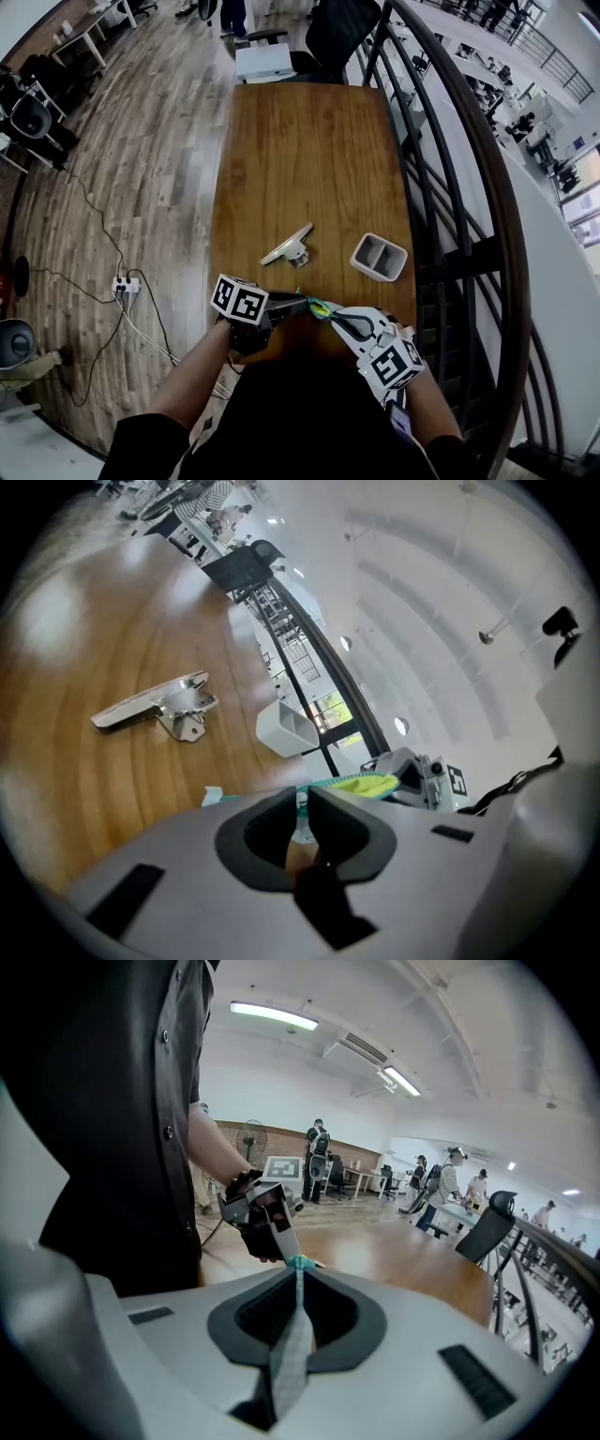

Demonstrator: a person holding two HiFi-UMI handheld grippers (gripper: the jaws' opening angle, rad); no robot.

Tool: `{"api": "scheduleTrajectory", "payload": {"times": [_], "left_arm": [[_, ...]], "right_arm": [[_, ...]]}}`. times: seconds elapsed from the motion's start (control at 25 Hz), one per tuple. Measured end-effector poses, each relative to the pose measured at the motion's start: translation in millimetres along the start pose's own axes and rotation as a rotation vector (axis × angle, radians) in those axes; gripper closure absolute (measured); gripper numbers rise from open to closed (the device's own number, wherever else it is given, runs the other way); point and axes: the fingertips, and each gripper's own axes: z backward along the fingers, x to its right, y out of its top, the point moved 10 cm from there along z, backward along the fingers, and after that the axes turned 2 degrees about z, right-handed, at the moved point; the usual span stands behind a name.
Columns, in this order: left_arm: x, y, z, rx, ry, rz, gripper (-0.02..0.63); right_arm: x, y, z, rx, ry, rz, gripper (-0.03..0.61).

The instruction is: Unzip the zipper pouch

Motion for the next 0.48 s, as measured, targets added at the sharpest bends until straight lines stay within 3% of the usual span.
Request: {"api": "scheduleTrajectory", "payload": {"times": [0.12,0.28,0.48], "left_arm": [[0,1,1,-0.011,-0.005,0.005,0.591],[2,1,6,-0.02,0.051,-0.034,0.599],[6,7,11,0.039,0.09,-0.022,0.6]], "right_arm": [[1,-2,1,-0.001,-0.005,-0.002,0.558],[2,0,1,-0.001,-0.012,-0.005,0.558],[4,-2,3,0.028,-0.024,-0.042,0.561]]}}
